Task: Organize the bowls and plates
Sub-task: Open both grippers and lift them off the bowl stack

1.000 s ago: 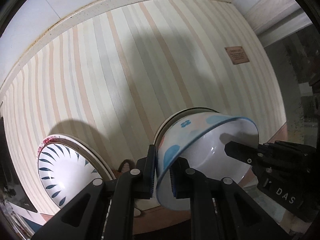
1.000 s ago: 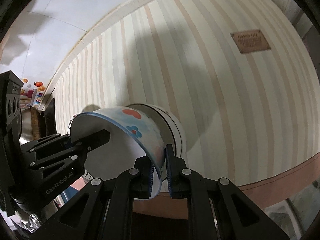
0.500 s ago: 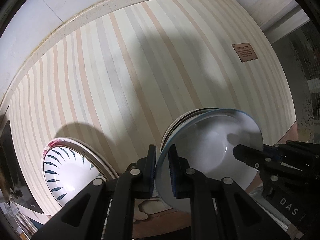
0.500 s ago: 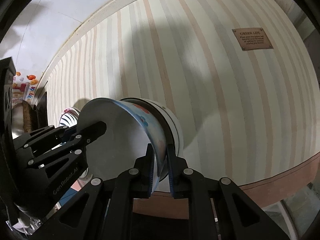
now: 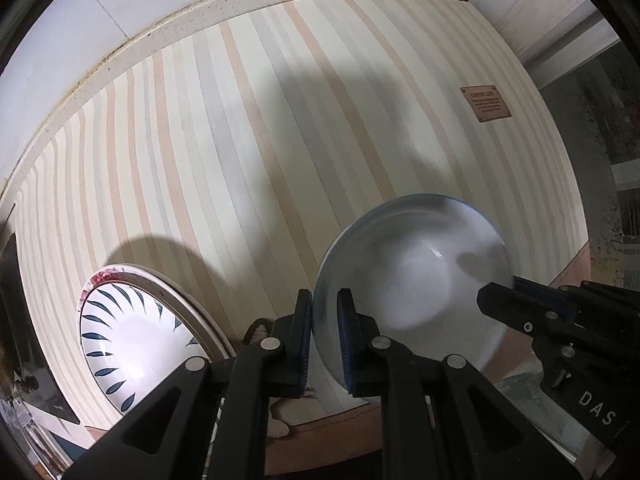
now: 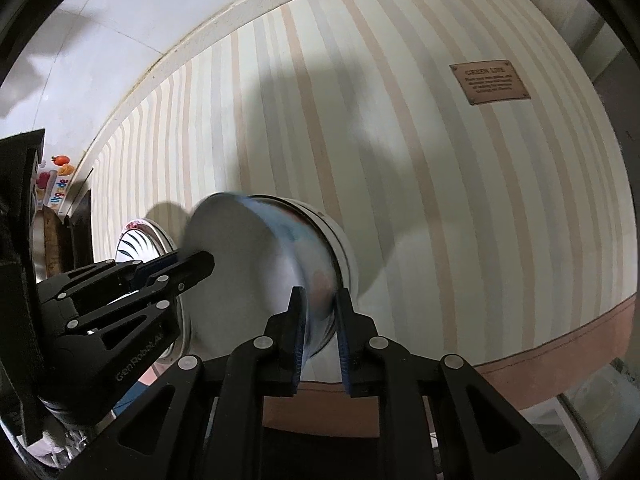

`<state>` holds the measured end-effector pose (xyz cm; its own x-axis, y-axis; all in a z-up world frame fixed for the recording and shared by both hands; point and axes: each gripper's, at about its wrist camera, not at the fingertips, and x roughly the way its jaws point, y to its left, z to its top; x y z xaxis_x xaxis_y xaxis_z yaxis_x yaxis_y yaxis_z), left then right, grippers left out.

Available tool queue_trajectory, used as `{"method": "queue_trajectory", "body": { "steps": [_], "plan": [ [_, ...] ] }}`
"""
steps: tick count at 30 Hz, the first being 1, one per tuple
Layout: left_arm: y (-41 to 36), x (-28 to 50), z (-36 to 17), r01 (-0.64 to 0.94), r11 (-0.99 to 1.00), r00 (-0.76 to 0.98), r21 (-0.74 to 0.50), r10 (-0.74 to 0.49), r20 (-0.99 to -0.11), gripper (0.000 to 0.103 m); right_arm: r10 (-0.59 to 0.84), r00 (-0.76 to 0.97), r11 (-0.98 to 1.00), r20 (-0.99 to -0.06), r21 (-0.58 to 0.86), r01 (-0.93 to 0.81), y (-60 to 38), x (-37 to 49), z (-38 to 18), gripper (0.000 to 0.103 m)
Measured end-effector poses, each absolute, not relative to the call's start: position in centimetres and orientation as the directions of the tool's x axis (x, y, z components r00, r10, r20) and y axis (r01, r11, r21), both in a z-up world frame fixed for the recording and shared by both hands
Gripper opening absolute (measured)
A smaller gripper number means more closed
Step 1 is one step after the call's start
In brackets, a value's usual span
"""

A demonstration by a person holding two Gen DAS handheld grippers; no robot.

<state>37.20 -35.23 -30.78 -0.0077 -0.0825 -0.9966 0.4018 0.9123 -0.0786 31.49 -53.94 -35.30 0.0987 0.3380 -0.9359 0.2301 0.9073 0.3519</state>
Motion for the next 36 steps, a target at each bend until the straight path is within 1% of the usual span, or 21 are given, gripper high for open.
{"method": "queue_trajectory", "body": {
  "steps": [4,8,9,10,11,13,14,15,16,17,18,19,20,22,26,33,36],
  "plan": [
    [-35.3,36.5,-29.5,0.405,0.911,0.021,-0.08,-0.097,-0.995,0.011,0.335,0.11,0.908,-0.936,0.352,0.228,-54.3,31.3,-34.7,0.017],
    [-34.6,35.1,-26.3,0.408,0.909,0.075,-0.091,-0.133,-0.988,0.012,0.285,0.146,0.927,-0.947,0.311,0.21,-54.1,30.3,-33.1,0.018],
    [-34.3,34.4,-25.0,0.405,0.91,0.095,-0.092,-0.141,-0.985,0.012,0.263,0.165,0.933,-0.95,0.294,0.206,-54.0,29.7,-32.1,0.021],
    [-34.1,33.9,-24.1,0.403,0.91,0.112,-0.092,-0.148,-0.983,0.016,0.252,0.178,0.937,-0.951,0.286,0.203,-53.9,29.2,-31.5,0.031],
    [-33.8,33.5,-23.3,0.402,0.911,0.131,-0.094,-0.159,-0.979,0.022,0.236,0.199,0.941,-0.951,0.275,0.196,-53.8,28.9,-30.6,0.038],
    [-33.3,32.4,-21.7,0.401,0.912,0.171,-0.089,-0.17,-0.97,0.027,0.202,0.253,0.949,-0.946,0.253,0.19,-53.7,27.6,-28.4,0.061],
    [-33.1,31.8,-20.8,0.404,0.91,0.187,-0.092,-0.181,-0.966,0.029,0.193,0.268,0.95,-0.944,0.248,0.19,-53.6,27.0,-27.7,0.067],
    [-32.9,31.3,-20.2,0.409,0.908,0.199,-0.09,-0.185,-0.962,0.031,0.185,0.293,0.95,-0.938,0.247,0.19,-53.5,26.3,-26.7,0.075],
    [-32.7,30.8,-19.4,0.412,0.907,0.212,-0.086,-0.188,-0.959,0.038,0.181,0.314,0.95,-0.932,0.249,0.19,-53.4,25.6,-25.7,0.078],
    [-32.5,30.3,-18.6,0.416,0.905,0.228,-0.087,-0.196,-0.954,0.049,0.176,0.333,0.951,-0.927,0.248,0.186,-53.2,24.9,-24.8,0.079],
    [-32.2,29.8,-18.0,0.418,0.904,0.238,-0.089,-0.204,-0.95,0.057,0.169,0.343,0.953,-0.924,0.241,0.181,-53.0,24.2,-23.9,0.082],
    [-32.0,29.3,-17.2,0.422,0.902,0.255,-0.089,-0.212,-0.943,0.073,0.163,0.351,0.955,-0.922,0.236,0.179,-52.9,23.8,-23.3,0.086],
    [-31.8,28.9,-16.5,0.423,0.902,0.27,-0.082,-0.212,-0.939,0.082,0.154,0.364,0.957,-0.919,0.23,0.177,-52.7,23.1,-22.5,0.087],
    [-31.3,28.3,-15.2,0.422,0.903,0.297,-0.075,-0.216,-0.93,0.085,0.148,0.391,0.959,-0.908,0.229,0.168,-52.1,21.9,-21.0,0.091],
    [-29.9,27.1,-13.1,0.413,0.906,0.333,-0.091,-0.243,-0.911,0.096,0.135,0.446,0.961,-0.885,0.226,0.156,-51.2,19.2,-18.1,0.094],
    [-28.2,24.8,-10.7,0.396,0.912,0.376,-0.106,-0.267,-0.887,0.097,0.09,0.502,0.967,-0.86,0.195,0.161,-50.3,15.4,-14.4,0.097],
    [-27.9,23.8,-10.2,0.401,0.908,0.376,-0.12,-0.283,-0.882,0.098,0.074,0.532,0.968,-0.844,0.189,0.164,-50.3,13.7,-12.9,0.098]
  ]
}}
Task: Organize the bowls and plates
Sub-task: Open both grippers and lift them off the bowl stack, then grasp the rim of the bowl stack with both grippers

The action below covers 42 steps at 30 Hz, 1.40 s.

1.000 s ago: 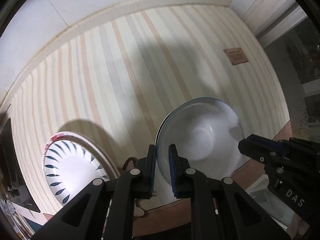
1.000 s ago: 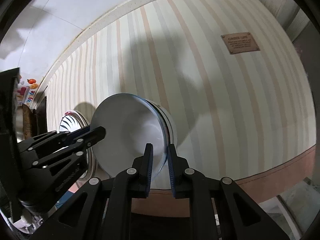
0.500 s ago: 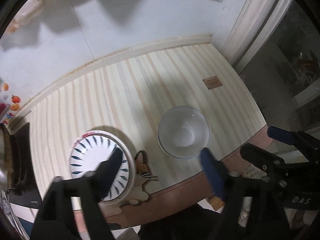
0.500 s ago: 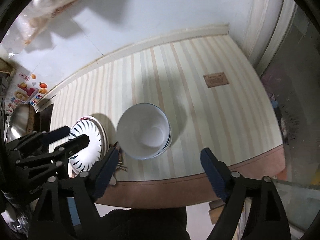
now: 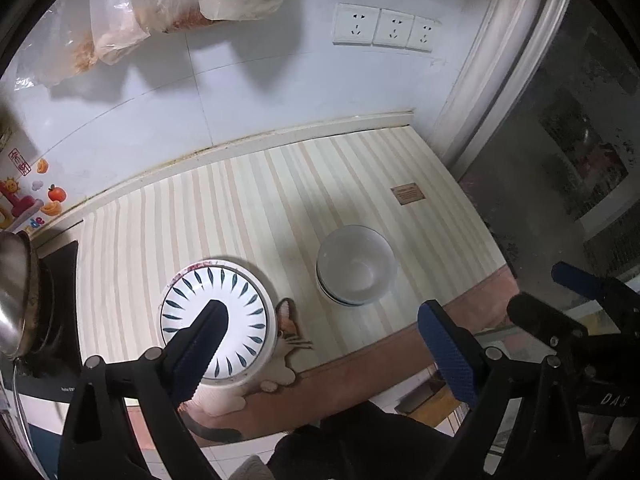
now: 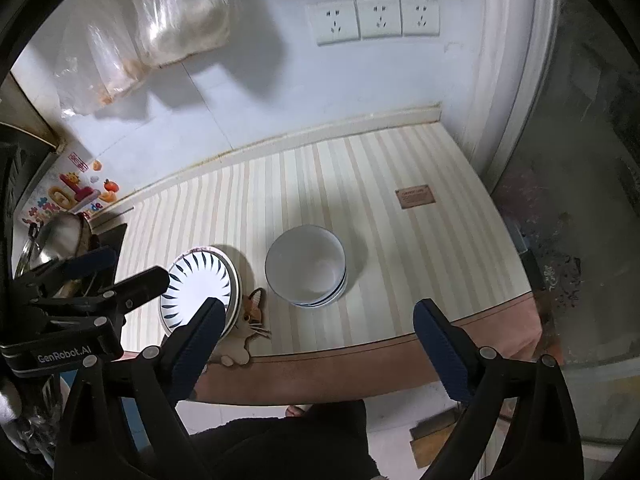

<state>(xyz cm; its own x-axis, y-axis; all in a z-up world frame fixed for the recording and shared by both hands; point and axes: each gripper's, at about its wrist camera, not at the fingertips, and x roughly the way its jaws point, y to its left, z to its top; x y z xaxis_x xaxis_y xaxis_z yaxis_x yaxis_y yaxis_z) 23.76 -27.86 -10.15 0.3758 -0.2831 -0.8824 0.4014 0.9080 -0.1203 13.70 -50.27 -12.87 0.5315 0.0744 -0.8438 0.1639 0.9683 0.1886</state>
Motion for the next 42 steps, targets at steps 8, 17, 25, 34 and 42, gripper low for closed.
{"method": "queue_trajectory", "body": {
  "steps": [8,17,25,34,42],
  "plan": [
    [-28.0,22.5,-8.7,0.422,0.901,0.417,-0.101,-0.291,-0.861,0.101,0.059,0.555,0.968,-0.83,0.183,0.17,-50.4,11.9,-11.3,0.099],
    [-28.5,24.5,-10.7,0.414,0.901,0.399,-0.131,-0.309,-0.863,0.101,0.074,0.549,0.964,-0.832,0.201,0.175,-51.1,12.9,-11.7,0.1],
    [-29.1,29.7,-16.1,0.359,0.907,0.313,-0.219,-0.338,-0.887,0.101,0.161,0.519,0.944,-0.839,0.284,0.165,-52.7,16.4,-16.0,0.1],
    [-30.4,35.9,-25.3,0.275,0.924,0.139,-0.266,-0.312,-0.94,0.101,0.412,0.389,0.849,-0.824,0.503,0.165,-55.1,24.0,-28.2,0.1],
    [-31.5,39.0,-32.2,0.159,0.907,-0.048,-0.391,-0.388,-0.92,0.101,0.554,0.286,0.76,-0.782,0.615,0.208,-56.7,28.8,-37.1,0.1]
  ]
}}
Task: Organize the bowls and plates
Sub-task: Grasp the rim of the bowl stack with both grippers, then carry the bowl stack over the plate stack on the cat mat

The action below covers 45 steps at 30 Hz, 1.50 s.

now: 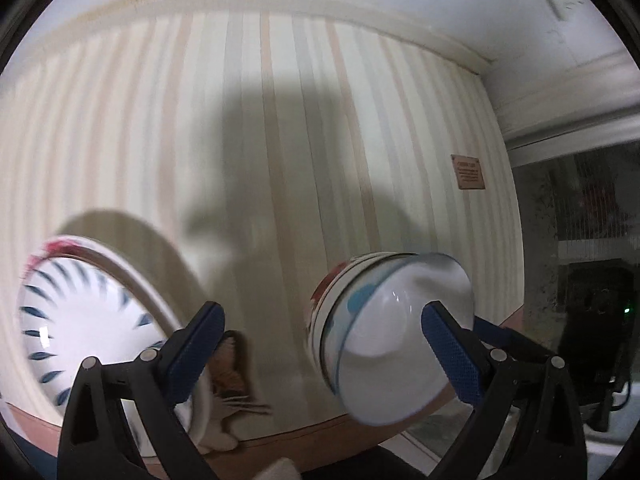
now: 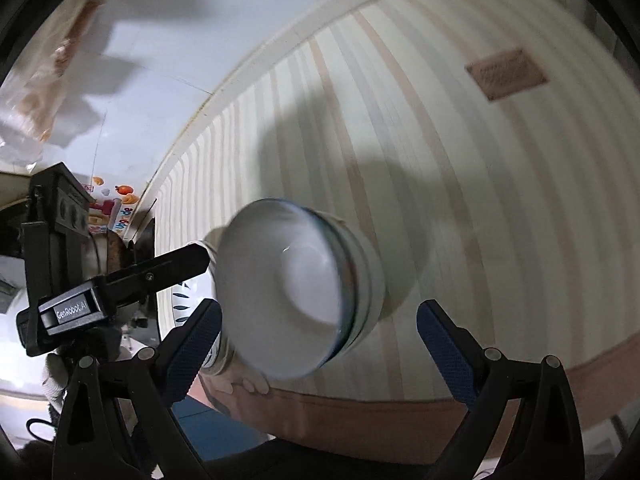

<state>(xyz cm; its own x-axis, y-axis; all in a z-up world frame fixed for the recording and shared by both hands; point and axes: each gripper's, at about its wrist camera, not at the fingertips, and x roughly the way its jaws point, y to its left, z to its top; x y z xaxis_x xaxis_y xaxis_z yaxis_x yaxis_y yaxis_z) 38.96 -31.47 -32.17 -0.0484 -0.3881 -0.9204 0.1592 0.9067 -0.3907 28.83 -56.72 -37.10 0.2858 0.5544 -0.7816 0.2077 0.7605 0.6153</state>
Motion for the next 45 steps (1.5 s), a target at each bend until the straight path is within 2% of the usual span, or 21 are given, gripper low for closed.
{"method": "queue_trajectory", "body": {
  "steps": [3,6,7,10,14,16,21,33,45],
  "plan": [
    [-31.9,39.6,-34.4,0.116,0.895,-0.123,-0.431,-0.417,-0.9,0.1,0.594,0.276,0.73,-0.755,0.651,0.209,-57.2,29.8,-39.3,0.099],
    [-32.3,39.8,-35.9,0.1,0.882,-0.17,-0.46,-0.44,-0.882,0.097,0.641,0.257,0.698,-0.723,0.689,0.195,-57.1,30.9,-41.1,0.092],
    [-32.5,39.8,-36.3,0.102,0.876,-0.183,-0.472,-0.449,-0.874,0.095,0.653,0.25,0.692,-0.715,0.697,0.186,-57.0,31.3,-41.5,0.086],
    [-33.1,39.6,-37.0,0.119,0.867,-0.219,-0.483,-0.452,-0.865,0.084,0.682,0.217,0.679,-0.698,0.715,0.166,-56.2,32.1,-43.0,0.073],
    [-33.9,39.5,-38.0,0.134,0.846,-0.264,-0.516,-0.472,-0.841,0.061,0.688,0.176,0.685,-0.704,0.71,0.162,-55.3,32.8,-44.5,0.068],
    [-34.1,39.4,-38.0,0.141,0.843,-0.265,-0.519,-0.473,-0.841,0.061,0.696,0.149,0.68,-0.703,0.711,0.179,-54.9,33.2,-45.5,0.061],
    [-34.0,39.3,-37.8,0.142,0.848,-0.252,-0.511,-0.468,-0.847,0.061,0.696,0.161,0.669,-0.699,0.714,0.206,-54.6,33.5,-46.5,0.054],
    [-33.1,39.3,-36.9,0.144,0.864,-0.223,-0.482,-0.447,-0.867,0.061,0.704,0.167,0.658,-0.69,0.723,0.211,-54.0,33.1,-46.1,0.054],
    [-29.6,39.6,-32.5,0.142,0.869,-0.143,-0.474,-0.456,-0.879,0.061,0.715,0.154,0.667,-0.682,0.731,0.142,-52.4,33.7,-42.5,0.054]
  ]
}}
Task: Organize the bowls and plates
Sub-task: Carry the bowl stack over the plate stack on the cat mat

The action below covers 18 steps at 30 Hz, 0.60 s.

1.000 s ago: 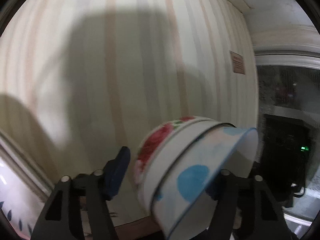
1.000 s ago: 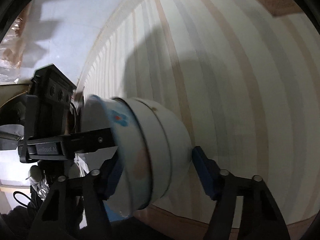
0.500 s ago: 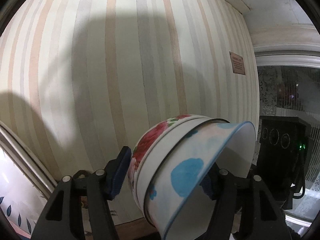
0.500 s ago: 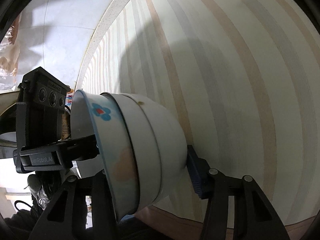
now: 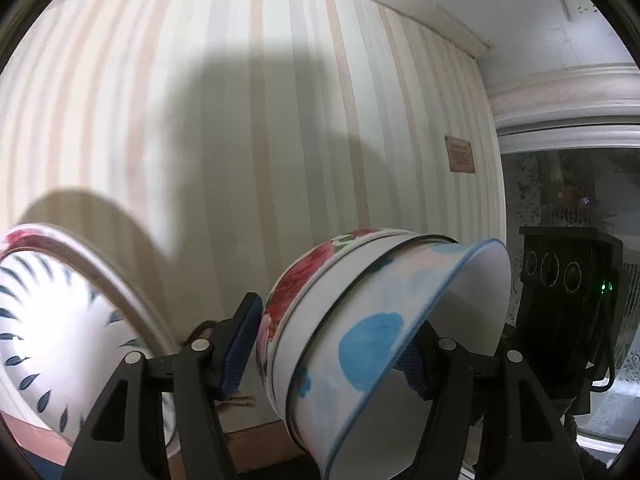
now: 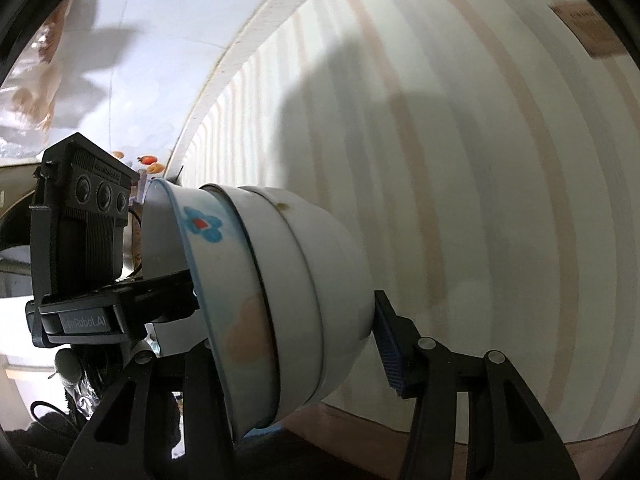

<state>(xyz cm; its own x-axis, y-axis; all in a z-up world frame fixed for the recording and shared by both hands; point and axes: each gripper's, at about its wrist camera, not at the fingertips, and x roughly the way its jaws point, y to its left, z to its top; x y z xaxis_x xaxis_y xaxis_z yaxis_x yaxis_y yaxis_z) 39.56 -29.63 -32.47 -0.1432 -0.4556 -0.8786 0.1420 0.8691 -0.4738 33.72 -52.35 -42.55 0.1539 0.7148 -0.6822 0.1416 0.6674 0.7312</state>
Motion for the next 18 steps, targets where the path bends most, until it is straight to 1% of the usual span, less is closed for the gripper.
{"method": "queue_trajectory", "body": {
  "steps": [9,18],
  "plan": [
    [-23.0,39.1,-30.7,0.12,0.875,-0.101,-0.469,-0.459,-0.883,0.061,0.719,0.138,0.675,-0.681,0.732,0.096,-46.9,34.4,-39.3,0.054],
    [-15.3,38.2,-31.1,0.045,0.889,-0.064,-0.456,-0.452,-0.889,0.061,0.74,0.09,0.663,-0.666,0.746,0.065,-38.9,34.4,-39.2,0.053]
  ]
}}
